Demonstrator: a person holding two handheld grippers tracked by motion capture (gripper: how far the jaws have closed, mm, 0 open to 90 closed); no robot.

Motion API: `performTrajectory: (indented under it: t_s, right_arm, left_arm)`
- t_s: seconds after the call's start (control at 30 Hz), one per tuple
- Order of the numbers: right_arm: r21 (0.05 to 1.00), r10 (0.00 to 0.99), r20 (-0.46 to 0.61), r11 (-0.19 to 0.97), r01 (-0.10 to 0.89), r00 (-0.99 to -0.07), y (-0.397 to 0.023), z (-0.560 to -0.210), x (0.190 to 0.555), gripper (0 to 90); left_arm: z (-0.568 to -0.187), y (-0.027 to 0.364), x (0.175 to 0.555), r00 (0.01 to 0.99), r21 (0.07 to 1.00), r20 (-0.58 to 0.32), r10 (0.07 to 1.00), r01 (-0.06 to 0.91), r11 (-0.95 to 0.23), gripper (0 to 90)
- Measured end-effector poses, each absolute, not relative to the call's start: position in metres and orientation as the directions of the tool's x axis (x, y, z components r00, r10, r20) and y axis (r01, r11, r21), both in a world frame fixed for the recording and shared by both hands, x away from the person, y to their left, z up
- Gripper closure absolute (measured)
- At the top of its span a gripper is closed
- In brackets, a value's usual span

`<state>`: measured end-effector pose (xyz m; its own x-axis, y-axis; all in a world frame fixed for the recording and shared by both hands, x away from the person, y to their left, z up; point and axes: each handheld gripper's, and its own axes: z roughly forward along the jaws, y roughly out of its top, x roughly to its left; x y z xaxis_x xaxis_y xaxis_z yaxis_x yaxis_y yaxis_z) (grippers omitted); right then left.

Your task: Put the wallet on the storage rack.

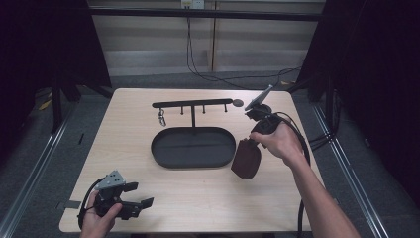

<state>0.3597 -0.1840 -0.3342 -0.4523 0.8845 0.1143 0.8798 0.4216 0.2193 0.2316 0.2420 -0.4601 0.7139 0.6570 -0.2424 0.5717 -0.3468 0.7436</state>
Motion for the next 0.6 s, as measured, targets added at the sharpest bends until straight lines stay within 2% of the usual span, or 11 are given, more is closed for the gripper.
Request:
performTrajectory:
  t_s: [0.6]
  right_arm:
    - [0.248,0.883,0.121,0.416,0.875,-0.454,-0.173,-0.318,0.386,80.7]
  left_arm:
    - [-0.459,0.245,0.232,0.708,0.744,-0.253,0.660,0.578,-0.335,16.3]
